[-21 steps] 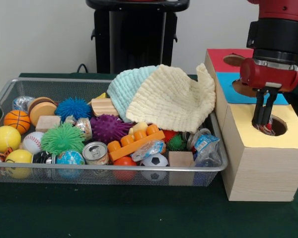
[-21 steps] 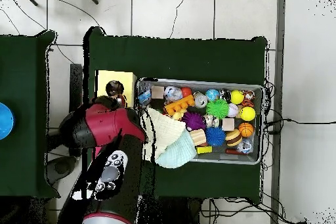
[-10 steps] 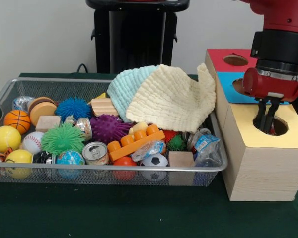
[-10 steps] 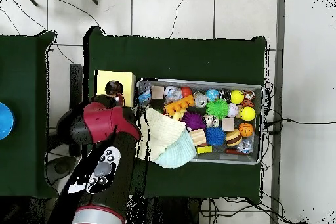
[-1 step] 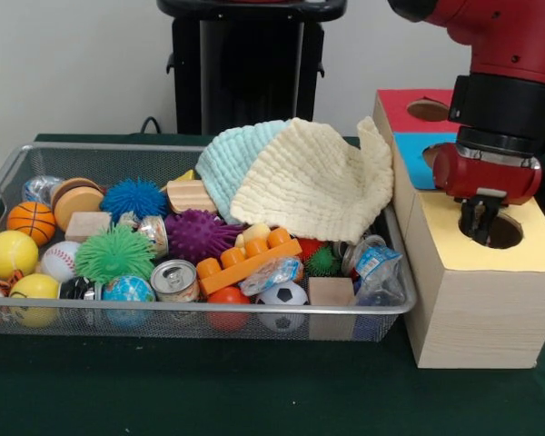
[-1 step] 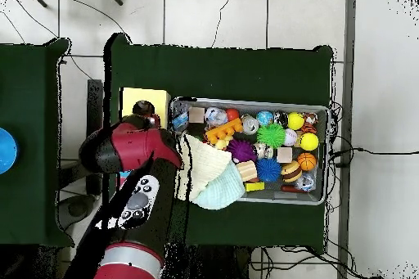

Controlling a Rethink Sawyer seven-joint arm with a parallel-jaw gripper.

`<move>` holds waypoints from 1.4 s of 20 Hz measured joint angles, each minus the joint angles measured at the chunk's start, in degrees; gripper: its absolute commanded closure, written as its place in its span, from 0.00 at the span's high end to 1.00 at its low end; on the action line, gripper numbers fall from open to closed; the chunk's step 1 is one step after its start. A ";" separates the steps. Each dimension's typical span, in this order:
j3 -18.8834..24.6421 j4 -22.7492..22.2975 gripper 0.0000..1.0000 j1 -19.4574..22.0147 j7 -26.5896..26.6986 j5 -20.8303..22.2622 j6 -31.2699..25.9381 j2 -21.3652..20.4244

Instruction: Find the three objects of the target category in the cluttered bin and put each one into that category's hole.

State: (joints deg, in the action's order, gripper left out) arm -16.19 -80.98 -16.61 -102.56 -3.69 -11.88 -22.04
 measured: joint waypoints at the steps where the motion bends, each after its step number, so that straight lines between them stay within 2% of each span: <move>1: 0.07 0.16 0.00 0.11 0.00 0.01 -0.01 0.09; 17: 4.31 0.27 0.00 4.27 0.00 0.03 -0.02 -0.29; 23: 6.44 -3.07 0.00 5.94 0.00 0.05 -0.56 -3.75; 28: 7.35 -7.09 0.00 6.49 0.00 0.08 -3.31 -9.45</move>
State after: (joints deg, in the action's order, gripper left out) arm -8.84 -88.07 -10.12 -102.56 -3.62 -15.19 -31.49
